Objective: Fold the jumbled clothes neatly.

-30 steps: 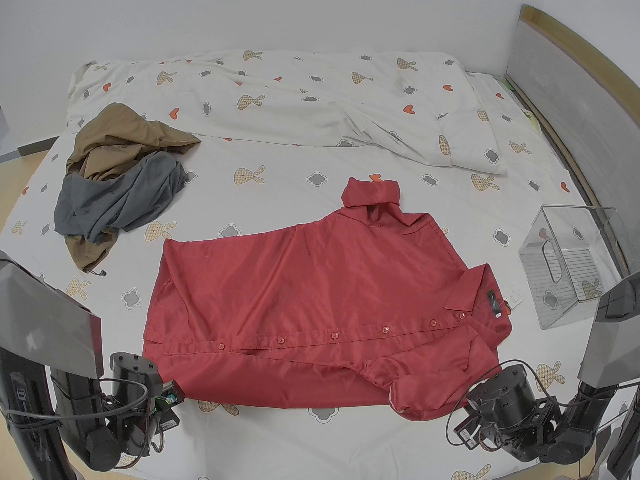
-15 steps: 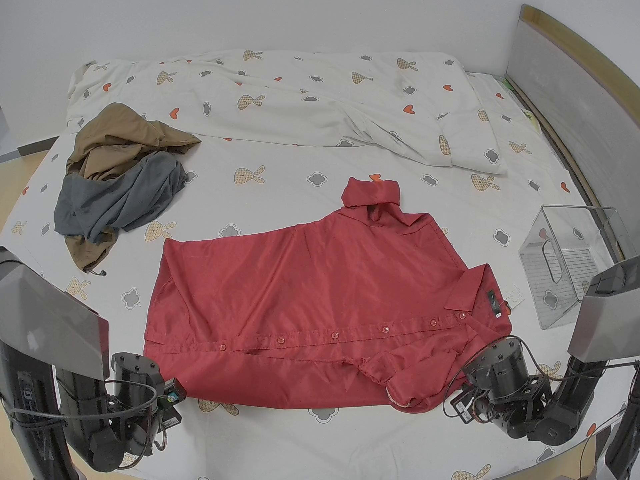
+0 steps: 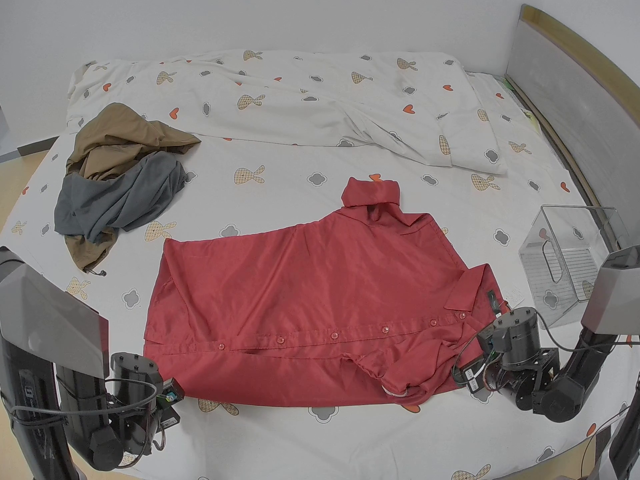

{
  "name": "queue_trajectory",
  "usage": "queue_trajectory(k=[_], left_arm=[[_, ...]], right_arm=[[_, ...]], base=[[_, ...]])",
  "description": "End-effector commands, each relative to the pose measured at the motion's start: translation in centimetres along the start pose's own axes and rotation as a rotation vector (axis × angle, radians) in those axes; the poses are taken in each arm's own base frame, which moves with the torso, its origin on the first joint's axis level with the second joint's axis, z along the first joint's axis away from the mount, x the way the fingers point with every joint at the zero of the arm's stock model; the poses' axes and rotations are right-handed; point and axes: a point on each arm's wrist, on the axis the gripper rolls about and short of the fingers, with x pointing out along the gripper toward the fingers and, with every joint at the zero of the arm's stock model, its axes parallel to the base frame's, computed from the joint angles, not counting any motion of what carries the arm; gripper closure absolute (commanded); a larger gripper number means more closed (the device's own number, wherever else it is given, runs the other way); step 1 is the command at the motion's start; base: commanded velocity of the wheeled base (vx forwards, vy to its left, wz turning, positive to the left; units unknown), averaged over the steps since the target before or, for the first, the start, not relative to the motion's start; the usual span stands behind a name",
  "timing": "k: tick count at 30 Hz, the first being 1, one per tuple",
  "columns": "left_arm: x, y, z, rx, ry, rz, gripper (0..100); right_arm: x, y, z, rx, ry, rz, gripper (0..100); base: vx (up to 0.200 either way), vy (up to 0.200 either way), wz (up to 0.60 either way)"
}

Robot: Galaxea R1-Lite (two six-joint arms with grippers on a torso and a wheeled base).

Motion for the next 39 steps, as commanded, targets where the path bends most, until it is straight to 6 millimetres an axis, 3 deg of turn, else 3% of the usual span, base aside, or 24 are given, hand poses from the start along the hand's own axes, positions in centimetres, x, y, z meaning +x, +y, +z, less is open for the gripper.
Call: queue_trajectory(k=[1,3,5,10,17,18,27,39], left_arm=[[0.0,-0.1,-0.6,0.004,0.025,-0.013,100],[0.0,-0.2,-0.6,0.005,0.026,-0.014,100],[0.0,-0.2,-0.5,0.007,0.024,-0.016,100],[0.1,-0.3,-0.6,0.009,0.028,-0.018,100],[0.0,-0.3,-0.5,0.006,0.023,-0.015,100],[0.0,-0.2,-0.5,0.004,0.023,-0.012,100],[0.2,-0.4,-0.6,0.007,0.029,-0.017,100],[0.9,-1.0,-0.6,0.008,0.028,-0.016,100]], right_arm=[[-1.3,-3.6,1.5,0.127,-0.084,0.056,0],[-1.3,-4.5,1.4,0.160,-0.072,0.088,0],[-2.0,-6.8,1.1,0.237,-0.031,0.176,0],[-3.8,-9.0,0.4,0.315,0.027,0.384,0],[-2.8,-11.6,1.3,0.400,0.008,0.524,0],[-1.9,-12.1,1.4,0.429,0.006,0.568,0],[2.7,-11.7,1.8,0.468,0.070,0.606,0],[2.9,-10.9,1.5,0.499,0.122,0.634,0]], base=[[0.000,0.000,0.00],[0.000,0.000,0.00],[0.000,0.000,0.00],[0.000,0.000,0.00],[0.000,0.000,0.00],[0.000,0.000,0.00],[0.000,0.000,0.00],[0.000,0.000,0.00]])
